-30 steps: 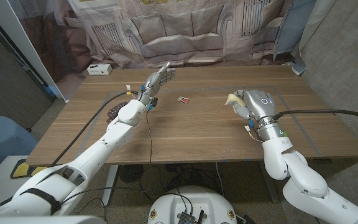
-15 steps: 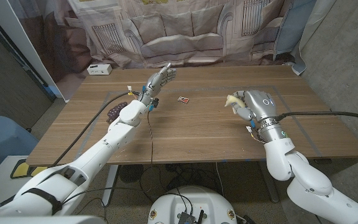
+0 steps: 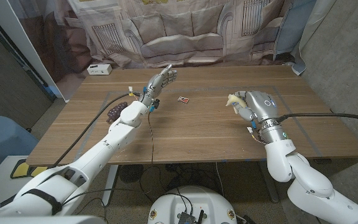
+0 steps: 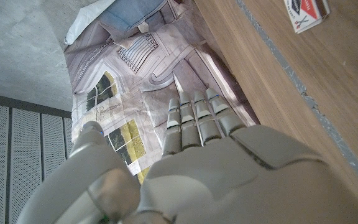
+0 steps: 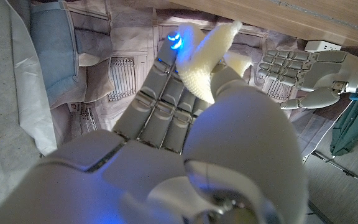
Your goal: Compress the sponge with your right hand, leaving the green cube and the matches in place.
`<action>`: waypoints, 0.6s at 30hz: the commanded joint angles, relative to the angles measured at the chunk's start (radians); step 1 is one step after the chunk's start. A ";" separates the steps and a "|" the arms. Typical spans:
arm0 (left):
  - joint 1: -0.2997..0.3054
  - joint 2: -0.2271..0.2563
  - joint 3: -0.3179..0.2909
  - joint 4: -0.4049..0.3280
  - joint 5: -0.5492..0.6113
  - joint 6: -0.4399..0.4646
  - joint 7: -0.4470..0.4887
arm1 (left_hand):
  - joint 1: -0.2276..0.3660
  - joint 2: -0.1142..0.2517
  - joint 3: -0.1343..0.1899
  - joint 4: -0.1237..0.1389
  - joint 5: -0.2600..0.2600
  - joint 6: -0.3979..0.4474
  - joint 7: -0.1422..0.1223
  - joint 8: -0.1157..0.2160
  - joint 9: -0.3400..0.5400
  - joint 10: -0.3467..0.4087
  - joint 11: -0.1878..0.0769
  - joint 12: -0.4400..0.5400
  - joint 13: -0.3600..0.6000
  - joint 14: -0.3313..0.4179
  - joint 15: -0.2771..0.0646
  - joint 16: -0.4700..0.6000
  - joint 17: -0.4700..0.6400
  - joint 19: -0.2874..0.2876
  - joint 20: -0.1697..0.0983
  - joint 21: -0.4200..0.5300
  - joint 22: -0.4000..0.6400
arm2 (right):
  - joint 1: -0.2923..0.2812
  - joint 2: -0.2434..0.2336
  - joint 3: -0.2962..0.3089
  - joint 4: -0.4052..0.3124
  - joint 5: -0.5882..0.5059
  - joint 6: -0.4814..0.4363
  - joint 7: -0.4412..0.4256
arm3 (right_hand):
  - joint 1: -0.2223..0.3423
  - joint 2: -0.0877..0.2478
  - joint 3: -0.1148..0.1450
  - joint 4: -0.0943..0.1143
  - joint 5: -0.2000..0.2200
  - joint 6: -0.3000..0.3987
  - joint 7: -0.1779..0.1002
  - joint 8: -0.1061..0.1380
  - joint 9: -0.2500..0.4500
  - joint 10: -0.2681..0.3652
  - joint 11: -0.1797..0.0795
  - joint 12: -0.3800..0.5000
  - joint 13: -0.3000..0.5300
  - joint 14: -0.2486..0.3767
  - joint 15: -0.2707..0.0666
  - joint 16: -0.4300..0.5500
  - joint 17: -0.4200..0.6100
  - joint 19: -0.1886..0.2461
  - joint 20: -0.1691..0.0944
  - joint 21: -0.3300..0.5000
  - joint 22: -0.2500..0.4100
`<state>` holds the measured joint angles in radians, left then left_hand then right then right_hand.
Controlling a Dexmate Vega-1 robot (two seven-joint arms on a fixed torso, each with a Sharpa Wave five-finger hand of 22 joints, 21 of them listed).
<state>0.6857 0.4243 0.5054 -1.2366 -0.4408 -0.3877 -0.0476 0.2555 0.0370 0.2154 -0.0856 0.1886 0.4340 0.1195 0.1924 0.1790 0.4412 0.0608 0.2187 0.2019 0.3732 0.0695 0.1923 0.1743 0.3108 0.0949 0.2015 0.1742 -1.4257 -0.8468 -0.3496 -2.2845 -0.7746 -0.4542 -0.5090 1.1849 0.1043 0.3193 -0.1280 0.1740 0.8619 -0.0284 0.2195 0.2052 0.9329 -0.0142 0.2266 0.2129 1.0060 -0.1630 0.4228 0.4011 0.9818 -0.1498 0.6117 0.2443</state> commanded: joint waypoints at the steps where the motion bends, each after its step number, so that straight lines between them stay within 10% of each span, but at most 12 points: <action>1: 0.015 0.008 0.000 -0.032 0.004 0.013 0.014 | 0.004 0.011 0.004 -0.004 0.000 0.003 -0.003 -0.001 0.005 0.001 0.005 -0.004 0.004 0.009 -0.001 -0.003 0.006 0.006 0.003 -0.003 0.006 | -0.017 -0.006 0.005 -0.015 -0.014 -0.028 0.008 | -0.047 -0.026 -0.022 0.008 0.005 -0.016 0.006 -0.008 0.003 -0.020 -0.001 -0.007 0.004 -0.026 -0.041 -0.013 0.000 -0.018 -0.018 0.009 -0.006; 18: 0.047 0.028 -0.009 -0.101 0.015 0.036 0.055 | 0.004 0.013 0.005 -0.005 0.000 0.005 -0.003 0.000 0.005 0.003 0.000 -0.003 0.004 0.009 0.000 -0.003 0.006 0.005 0.004 -0.003 0.006 | -0.043 -0.026 0.026 -0.022 -0.009 -0.020 0.006 | -0.137 -0.057 -0.076 0.031 0.000 -0.073 0.017 -0.026 0.001 -0.068 0.012 -0.020 0.007 -0.128 -0.019 -0.063 -0.001 -0.071 0.002 0.007 -0.039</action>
<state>0.7159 0.4416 0.5013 -1.3012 -0.4332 -0.3648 -0.0129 0.2557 0.0372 0.2154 -0.0856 0.1886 0.4340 0.1195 0.1924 0.1790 0.4412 0.0608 0.2187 0.2019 0.3732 0.0695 0.1923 0.1743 0.3108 0.0949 0.2015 0.1742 -1.4529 -0.8645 -0.3354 -2.3035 -0.7875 -0.4803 -0.4987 1.0631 0.0503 0.2508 -0.0973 0.1744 0.7977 -0.0141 0.1957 0.2050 0.8675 -0.0018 0.2090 0.2164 0.8860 -0.1156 0.3617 0.3985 0.9143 -0.1286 0.6117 0.2049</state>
